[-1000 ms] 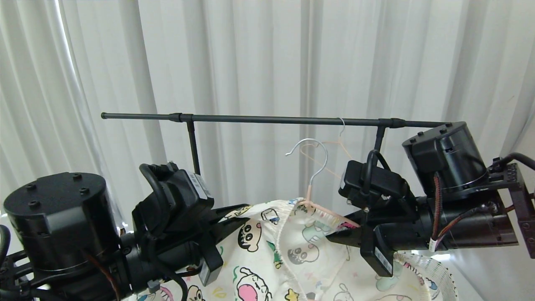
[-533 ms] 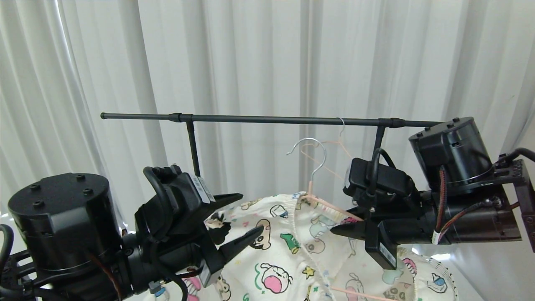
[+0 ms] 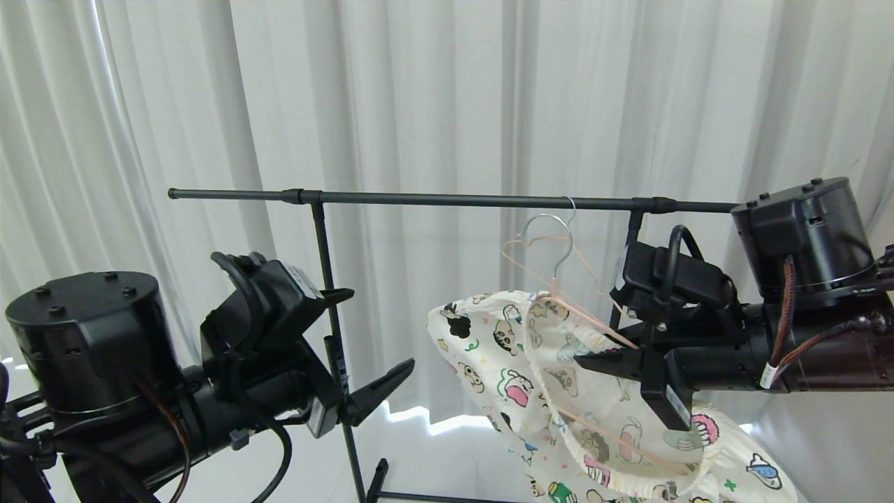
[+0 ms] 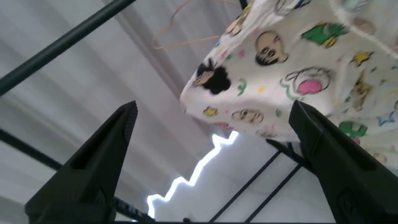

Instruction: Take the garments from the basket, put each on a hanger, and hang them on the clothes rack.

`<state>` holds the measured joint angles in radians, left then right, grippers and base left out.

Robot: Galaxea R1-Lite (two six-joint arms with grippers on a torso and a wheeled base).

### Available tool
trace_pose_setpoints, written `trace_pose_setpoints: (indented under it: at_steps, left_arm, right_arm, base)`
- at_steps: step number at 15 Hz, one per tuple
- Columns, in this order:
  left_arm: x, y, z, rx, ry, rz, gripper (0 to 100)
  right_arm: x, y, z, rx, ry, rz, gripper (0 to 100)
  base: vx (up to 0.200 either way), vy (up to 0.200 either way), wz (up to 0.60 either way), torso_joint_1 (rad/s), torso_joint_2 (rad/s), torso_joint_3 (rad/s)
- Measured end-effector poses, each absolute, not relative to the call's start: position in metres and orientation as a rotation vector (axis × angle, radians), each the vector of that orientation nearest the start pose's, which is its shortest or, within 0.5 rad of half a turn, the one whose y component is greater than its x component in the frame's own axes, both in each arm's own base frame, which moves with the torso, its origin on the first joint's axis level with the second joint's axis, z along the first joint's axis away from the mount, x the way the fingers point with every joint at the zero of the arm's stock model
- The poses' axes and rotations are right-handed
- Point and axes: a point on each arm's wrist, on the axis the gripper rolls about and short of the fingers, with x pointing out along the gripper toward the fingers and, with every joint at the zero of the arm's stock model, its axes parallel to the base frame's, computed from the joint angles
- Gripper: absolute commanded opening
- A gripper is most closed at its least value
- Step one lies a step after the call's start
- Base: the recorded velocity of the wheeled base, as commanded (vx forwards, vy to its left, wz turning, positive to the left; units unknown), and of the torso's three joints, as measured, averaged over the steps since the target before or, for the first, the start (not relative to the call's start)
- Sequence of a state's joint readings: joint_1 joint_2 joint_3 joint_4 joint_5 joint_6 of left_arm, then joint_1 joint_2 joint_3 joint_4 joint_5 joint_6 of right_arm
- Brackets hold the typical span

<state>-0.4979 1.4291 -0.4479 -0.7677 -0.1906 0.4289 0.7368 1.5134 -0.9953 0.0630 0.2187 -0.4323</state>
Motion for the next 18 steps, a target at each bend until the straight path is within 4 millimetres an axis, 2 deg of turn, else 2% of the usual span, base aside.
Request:
trace_pose_setpoints:
  at_steps: [3, 5, 10, 13, 17, 18]
  left_arm:
    - [0.200, -0.082, 0.156, 0.444, 0.160, -0.610, 100]
    - [0.210, -0.070, 0.144, 0.438, 0.228, -0.557, 100]
    - [0.222, -0.061, 0.125, 0.394, 0.269, -0.734, 100]
    - [0.228, -0.048, 0.118, 0.399, 0.299, -0.696, 100]
    - [0.224, -0.041, 0.108, 0.379, 0.323, -0.710, 100]
    - [0.223, -0.040, 0.106, 0.381, 0.326, -0.715, 0]
  right_arm:
    - [0.185, 0.173, 0.228, -0.545, 0.345, 1.058, 0]
    - [0.182, 0.172, 0.233, -0.568, 0.270, 1.132, 0]
    - [0.179, 0.173, 0.237, -0.612, 0.122, 1.229, 0]
    - [0.178, 0.172, 0.237, -0.650, 0.076, 1.272, 0]
    - [0.176, 0.172, 0.238, -0.687, 0.024, 1.312, 0]
    - [0.176, 0.172, 0.238, -0.697, 0.013, 1.317, 0]
  base:
    - [0.000, 0.000, 0.00, 0.000, 0.00, 0.000]
    - [0.000, 0.000, 0.00, 0.000, 0.00, 0.000]
    - [0.000, 0.000, 0.00, 0.000, 0.00, 0.000]
    - [0.000, 0.000, 0.00, 0.000, 0.00, 0.000]
    - [0.000, 0.000, 0.00, 0.000, 0.00, 0.000]
    - [0.000, 0.000, 0.00, 0.000, 0.00, 0.000]
